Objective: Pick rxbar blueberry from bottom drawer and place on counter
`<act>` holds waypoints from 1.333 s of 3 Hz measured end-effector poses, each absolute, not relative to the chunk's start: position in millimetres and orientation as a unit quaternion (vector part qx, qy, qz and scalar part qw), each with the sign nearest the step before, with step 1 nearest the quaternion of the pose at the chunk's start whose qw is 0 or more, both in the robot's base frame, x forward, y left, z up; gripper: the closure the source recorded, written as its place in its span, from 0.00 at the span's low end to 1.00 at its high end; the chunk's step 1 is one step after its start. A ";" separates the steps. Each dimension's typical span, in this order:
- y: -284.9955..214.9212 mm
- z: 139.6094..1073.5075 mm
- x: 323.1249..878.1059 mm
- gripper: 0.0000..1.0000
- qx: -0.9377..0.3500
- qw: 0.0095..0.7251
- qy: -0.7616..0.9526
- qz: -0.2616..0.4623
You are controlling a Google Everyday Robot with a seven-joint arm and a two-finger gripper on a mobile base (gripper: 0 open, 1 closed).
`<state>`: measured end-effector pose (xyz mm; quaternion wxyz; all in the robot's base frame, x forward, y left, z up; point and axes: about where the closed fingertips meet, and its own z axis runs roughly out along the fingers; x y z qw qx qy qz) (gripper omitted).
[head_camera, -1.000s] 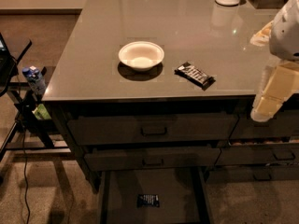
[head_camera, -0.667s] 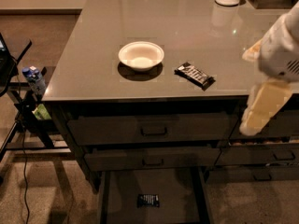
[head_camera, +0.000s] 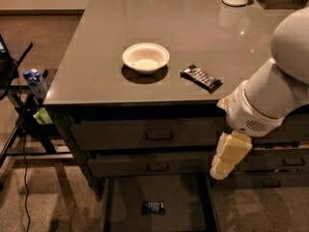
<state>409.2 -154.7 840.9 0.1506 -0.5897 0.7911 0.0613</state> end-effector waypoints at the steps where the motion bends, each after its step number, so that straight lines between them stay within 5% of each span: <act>1: -154.7 840.8 409.2 0.00 -0.590 0.151 0.791 0.061; 4: -134.5 732.1 404.2 0.00 -0.551 0.174 0.802 0.150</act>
Offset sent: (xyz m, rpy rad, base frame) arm -0.0060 0.0040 -0.0259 0.1071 0.0457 -0.0077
